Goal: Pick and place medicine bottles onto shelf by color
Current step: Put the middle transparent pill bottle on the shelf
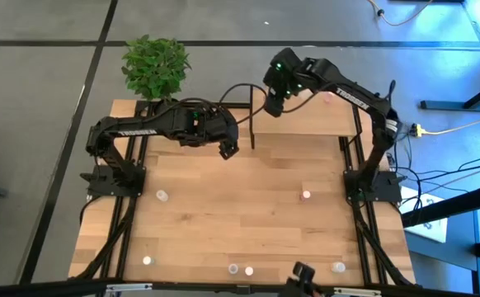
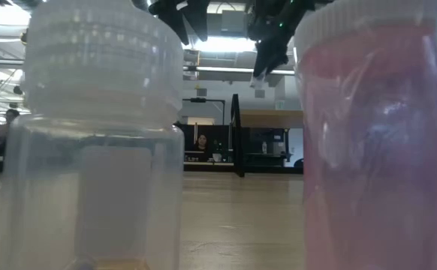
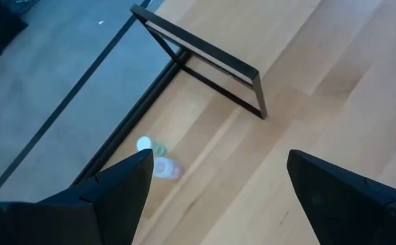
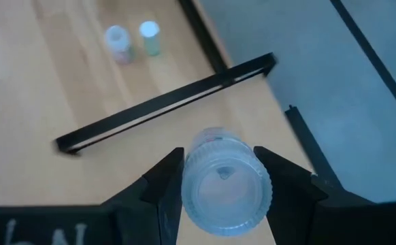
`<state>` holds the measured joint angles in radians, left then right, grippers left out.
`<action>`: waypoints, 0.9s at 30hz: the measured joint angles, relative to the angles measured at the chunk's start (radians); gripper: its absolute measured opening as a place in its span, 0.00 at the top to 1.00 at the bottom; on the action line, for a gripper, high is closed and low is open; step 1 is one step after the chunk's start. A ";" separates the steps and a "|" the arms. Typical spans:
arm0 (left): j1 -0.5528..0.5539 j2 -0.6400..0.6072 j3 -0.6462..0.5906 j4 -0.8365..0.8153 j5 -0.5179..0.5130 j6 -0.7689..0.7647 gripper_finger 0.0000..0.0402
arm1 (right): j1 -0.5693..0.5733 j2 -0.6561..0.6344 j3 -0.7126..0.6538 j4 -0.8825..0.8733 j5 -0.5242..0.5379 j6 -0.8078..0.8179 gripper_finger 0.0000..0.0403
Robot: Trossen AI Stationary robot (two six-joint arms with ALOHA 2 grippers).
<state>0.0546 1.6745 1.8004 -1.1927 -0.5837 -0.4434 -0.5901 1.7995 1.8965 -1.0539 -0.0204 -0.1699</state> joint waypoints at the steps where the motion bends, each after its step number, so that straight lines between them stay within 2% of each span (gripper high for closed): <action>1: 0.000 0.000 0.000 0.000 0.000 0.000 0.17 | -0.009 0.009 0.000 0.013 0.000 0.000 0.59; 11: -0.001 0.000 0.000 0.000 0.001 -0.001 0.17 | -0.079 0.106 0.000 0.042 0.001 -0.008 0.59; 23: 0.001 0.000 0.000 0.000 -0.003 -0.009 0.17 | -0.084 0.148 -0.001 0.021 -0.015 -0.017 0.59; 27: 0.002 0.000 0.000 0.001 -0.093 -0.074 0.17 | -0.084 0.148 -0.001 0.021 -0.016 0.006 0.59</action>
<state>0.0566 1.6745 1.8004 -1.1921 -0.6768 -0.5173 -0.6739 1.9472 1.8954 -1.0332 -0.0360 -0.1638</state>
